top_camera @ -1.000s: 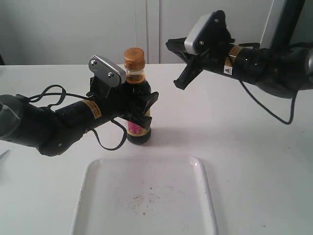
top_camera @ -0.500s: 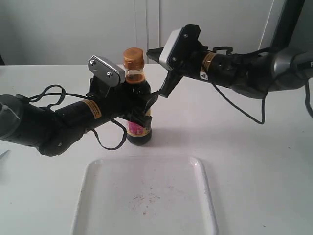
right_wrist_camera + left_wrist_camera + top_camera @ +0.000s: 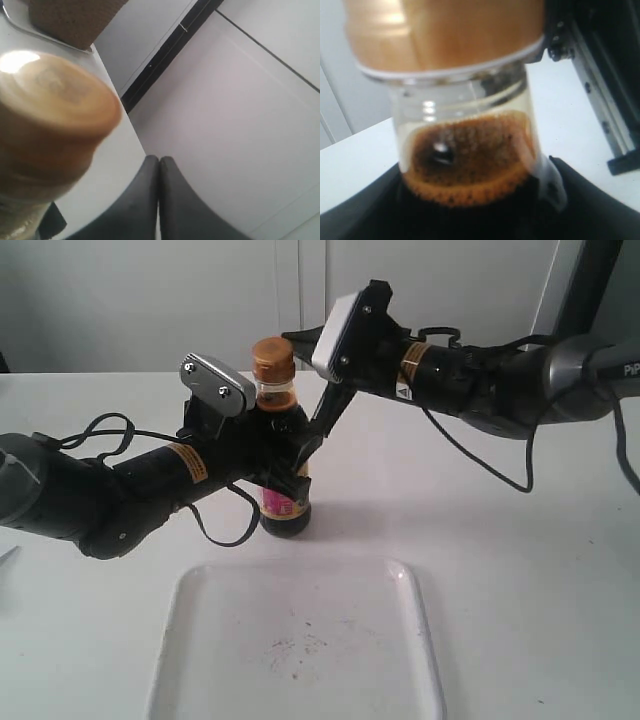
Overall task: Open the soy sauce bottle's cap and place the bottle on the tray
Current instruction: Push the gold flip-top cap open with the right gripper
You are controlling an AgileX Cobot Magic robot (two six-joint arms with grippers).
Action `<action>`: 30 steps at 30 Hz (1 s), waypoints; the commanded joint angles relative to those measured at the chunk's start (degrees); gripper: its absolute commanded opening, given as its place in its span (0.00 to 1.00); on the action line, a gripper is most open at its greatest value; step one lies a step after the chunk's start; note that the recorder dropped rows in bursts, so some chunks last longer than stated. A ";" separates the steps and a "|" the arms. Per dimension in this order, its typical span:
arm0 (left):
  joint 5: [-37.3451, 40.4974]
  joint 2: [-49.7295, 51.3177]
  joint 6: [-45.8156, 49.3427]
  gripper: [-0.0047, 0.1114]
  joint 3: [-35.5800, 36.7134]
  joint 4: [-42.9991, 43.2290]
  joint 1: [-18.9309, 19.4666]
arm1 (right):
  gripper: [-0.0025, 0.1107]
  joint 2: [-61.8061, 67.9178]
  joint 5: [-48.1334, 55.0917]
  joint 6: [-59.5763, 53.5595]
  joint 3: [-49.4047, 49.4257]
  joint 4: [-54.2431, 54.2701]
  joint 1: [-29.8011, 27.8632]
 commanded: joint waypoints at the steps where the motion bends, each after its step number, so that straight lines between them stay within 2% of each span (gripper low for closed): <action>1: 2.06 0.11 -1.19 0.04 0.42 2.24 -0.49 | 0.02 -0.06 -2.67 -0.34 -0.49 -1.96 0.12; 16: 2.27 0.11 -1.19 0.04 0.42 2.11 -0.49 | 0.02 -3.65 -0.41 3.21 -0.49 -7.68 1.60; 22: 2.29 0.11 -1.36 0.04 0.42 1.83 -0.49 | 0.02 -4.98 -3.03 4.30 -0.49 -9.56 1.60; 30: 2.29 0.11 -1.47 0.04 0.42 1.64 -0.49 | 0.02 -10.78 -5.65 15.42 -0.49 -20.49 1.60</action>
